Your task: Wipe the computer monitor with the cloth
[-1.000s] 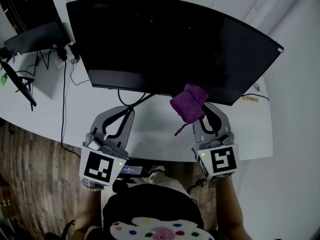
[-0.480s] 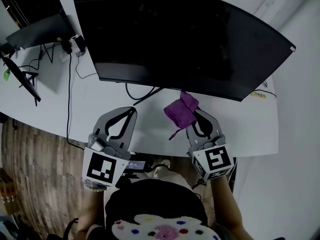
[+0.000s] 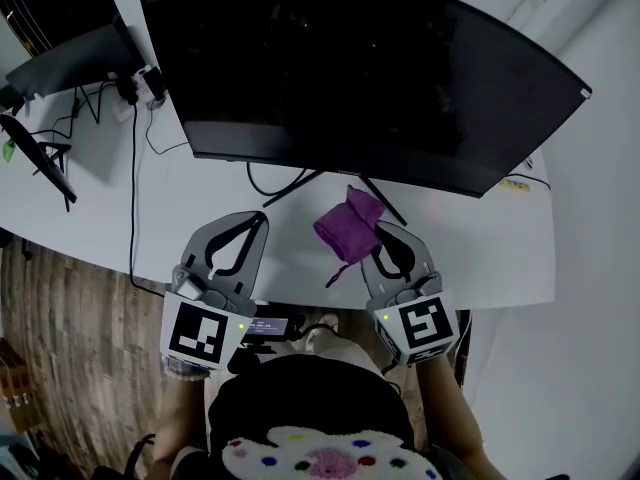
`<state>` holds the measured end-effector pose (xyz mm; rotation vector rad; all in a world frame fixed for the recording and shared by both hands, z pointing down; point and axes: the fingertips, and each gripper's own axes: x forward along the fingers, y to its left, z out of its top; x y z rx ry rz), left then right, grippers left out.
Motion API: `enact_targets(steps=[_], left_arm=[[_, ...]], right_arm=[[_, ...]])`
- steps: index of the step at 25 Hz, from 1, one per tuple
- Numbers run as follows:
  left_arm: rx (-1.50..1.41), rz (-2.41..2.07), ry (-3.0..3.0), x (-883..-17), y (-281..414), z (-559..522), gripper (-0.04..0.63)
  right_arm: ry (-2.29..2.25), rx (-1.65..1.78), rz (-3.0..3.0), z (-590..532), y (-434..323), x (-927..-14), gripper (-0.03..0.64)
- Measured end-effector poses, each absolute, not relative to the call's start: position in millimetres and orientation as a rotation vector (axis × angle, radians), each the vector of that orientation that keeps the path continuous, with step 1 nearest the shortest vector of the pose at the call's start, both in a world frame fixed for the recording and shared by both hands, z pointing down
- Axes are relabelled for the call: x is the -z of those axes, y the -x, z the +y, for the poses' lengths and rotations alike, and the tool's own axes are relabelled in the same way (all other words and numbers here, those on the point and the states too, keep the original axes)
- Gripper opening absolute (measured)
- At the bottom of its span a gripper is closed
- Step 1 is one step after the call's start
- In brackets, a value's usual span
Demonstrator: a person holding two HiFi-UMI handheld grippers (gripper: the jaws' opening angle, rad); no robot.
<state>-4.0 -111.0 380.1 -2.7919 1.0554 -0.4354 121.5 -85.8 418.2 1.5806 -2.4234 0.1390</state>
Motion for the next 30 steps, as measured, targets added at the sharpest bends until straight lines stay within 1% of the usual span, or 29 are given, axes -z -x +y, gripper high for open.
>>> enact_targets(steps=[30], left_arm=[[0.474, 1.027, 2.781, -387.7, 5.9, -106.1, 0.005]], right_arm=[[-1.553, -0.152, -2.403, -80.7, -115.7, -426.8, 0.061]])
